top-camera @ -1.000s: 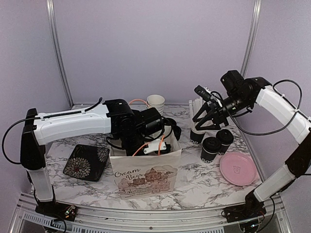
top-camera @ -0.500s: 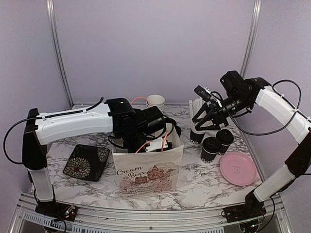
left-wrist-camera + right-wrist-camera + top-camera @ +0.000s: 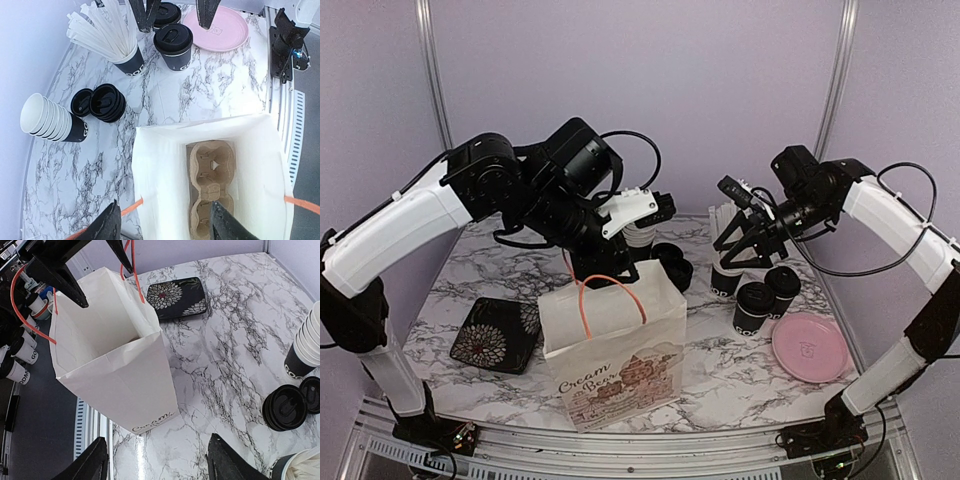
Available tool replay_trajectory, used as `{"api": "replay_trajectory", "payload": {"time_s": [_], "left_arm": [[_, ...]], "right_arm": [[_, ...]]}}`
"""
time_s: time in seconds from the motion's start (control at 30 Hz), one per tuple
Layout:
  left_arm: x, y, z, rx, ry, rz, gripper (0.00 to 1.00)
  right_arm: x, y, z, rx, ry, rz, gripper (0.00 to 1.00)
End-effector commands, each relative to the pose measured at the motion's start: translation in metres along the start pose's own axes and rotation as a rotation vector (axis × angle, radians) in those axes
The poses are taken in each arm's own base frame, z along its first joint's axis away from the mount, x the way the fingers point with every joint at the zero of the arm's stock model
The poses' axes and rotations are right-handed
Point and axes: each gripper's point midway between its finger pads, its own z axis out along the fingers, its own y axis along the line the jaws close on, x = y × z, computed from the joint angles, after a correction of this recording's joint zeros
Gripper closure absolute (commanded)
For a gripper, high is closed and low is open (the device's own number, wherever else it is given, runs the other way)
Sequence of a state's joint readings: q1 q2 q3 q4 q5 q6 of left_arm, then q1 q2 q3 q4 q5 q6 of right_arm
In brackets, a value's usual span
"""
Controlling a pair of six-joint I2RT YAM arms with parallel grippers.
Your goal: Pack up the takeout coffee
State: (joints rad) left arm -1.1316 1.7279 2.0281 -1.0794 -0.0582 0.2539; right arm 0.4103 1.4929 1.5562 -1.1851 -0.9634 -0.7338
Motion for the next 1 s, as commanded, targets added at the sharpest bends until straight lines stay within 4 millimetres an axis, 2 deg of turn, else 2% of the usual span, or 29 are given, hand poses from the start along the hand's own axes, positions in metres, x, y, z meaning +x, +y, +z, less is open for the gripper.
{"api": "replay_trajectory", "payload": {"time_s": [0.0,0.07,0.1,0.13,0.2,0.27,0.33,0.4,0.47,0.53,0.63,0.7,0.77,0.87,0.97], "left_arm": [[-0.017,0.006,-0.011,-0.032,-0.055,-0.01,0.39],[-0.035,0.003,-0.035,-0.022,-0.137,-0.033,0.35],[-0.045,-0.001,-0.049,-0.007,-0.186,-0.033,0.1],[-0.055,-0.005,-0.063,0.013,-0.238,-0.035,0.02],[-0.069,-0.007,-0.09,0.034,-0.339,-0.049,0.01],[-0.074,0.003,-0.109,-0.018,-0.407,-0.069,0.01],[-0.058,0.037,-0.108,-0.215,-0.395,-0.182,0.01],[-0.033,0.054,-0.102,-0.34,-0.332,-0.203,0.01],[-0.006,0.076,-0.102,-0.485,-0.28,-0.302,0.01],[0.011,0.07,-0.098,-0.451,-0.237,-0.308,0.01],[0.023,0.044,-0.108,-0.301,-0.258,-0.31,0.01],[0.038,0.047,-0.114,-0.325,-0.281,-0.388,0.01],[0.045,0.035,-0.116,-0.266,-0.314,-0.38,0.01],[0.057,0.014,-0.109,-0.161,-0.305,-0.361,0.11],[0.071,0.005,-0.099,-0.124,-0.248,-0.382,0.17]], "right_arm": [[-0.016,0.004,-0.009,0.009,-0.035,-0.041,0.33],[-0.017,0.005,-0.01,0.014,-0.035,-0.05,0.31],[-0.018,0.005,-0.011,0.016,-0.037,-0.055,0.29],[-0.019,0.005,-0.011,0.017,-0.039,-0.058,0.27],[-0.019,0.004,-0.01,0.018,-0.04,-0.056,0.25],[-0.02,0.003,-0.01,0.016,-0.042,-0.051,0.24],[-0.02,0.002,-0.009,0.014,-0.042,-0.046,0.24],[-0.02,0.002,-0.009,0.015,-0.042,-0.047,0.23],[-0.02,0.003,-0.01,0.02,-0.042,-0.05,0.22],[-0.019,0.003,-0.011,0.026,-0.04,-0.054,0.22],[-0.017,0.004,-0.011,0.029,-0.035,-0.049,0.21],[-0.015,0.003,-0.01,0.028,-0.032,-0.044,0.21],[-0.015,0.003,-0.009,0.024,-0.034,-0.043,0.21],[-0.015,0.002,-0.009,0.017,-0.036,-0.037,0.21],[-0.014,0.002,-0.008,0.013,-0.034,-0.031,0.21]]}}
